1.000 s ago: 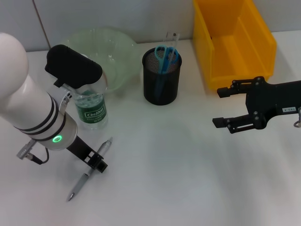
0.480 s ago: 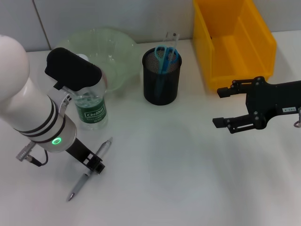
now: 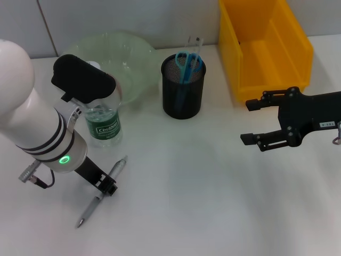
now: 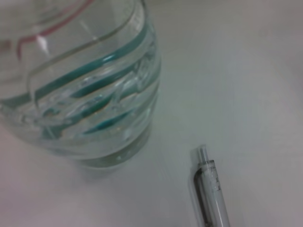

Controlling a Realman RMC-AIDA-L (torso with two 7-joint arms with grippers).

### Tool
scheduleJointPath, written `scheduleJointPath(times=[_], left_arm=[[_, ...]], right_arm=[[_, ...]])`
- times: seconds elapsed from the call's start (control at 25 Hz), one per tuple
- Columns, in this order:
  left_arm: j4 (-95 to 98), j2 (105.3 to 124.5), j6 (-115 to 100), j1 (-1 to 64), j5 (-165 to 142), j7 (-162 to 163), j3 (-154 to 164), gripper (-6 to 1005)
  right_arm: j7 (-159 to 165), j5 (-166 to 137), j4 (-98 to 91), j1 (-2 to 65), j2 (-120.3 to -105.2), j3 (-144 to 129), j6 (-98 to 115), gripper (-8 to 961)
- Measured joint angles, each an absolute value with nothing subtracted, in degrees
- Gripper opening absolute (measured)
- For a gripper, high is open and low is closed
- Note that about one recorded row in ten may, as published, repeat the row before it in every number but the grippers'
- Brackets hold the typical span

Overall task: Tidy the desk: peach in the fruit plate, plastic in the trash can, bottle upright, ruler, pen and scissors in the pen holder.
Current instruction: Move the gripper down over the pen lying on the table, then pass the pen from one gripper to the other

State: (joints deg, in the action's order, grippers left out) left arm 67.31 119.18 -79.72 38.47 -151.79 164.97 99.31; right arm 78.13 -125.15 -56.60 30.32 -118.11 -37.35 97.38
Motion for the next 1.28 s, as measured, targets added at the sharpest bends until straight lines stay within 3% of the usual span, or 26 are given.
scheduleJointPath(times=[0.08, 0.4, 0.92, 1.28], left_arm=[[67.22, 119.18, -79.71, 38.49, -151.78, 164.97, 99.31, 389], [65.41, 119.14, -79.55, 39.67, -151.36, 164.94, 99.19, 395], [68.77, 119.18, -80.69, 39.8, -150.63, 164.88, 99.26, 134], [76.88, 119.18, -80.45, 36.97, -148.43, 164.88, 99.47, 138]], right_arm=[[78.13, -125.15, -56.6, 30.32, -118.12, -37.36, 97.38, 810], [78.13, -125.11, -56.72, 30.35, -118.13, -37.36, 97.38, 810], [78.31, -124.01, -57.02, 30.32, -118.21, -37.14, 97.19, 809], [81.45, -120.25, -57.71, 30.13, -118.03, -29.19, 96.73, 809]])
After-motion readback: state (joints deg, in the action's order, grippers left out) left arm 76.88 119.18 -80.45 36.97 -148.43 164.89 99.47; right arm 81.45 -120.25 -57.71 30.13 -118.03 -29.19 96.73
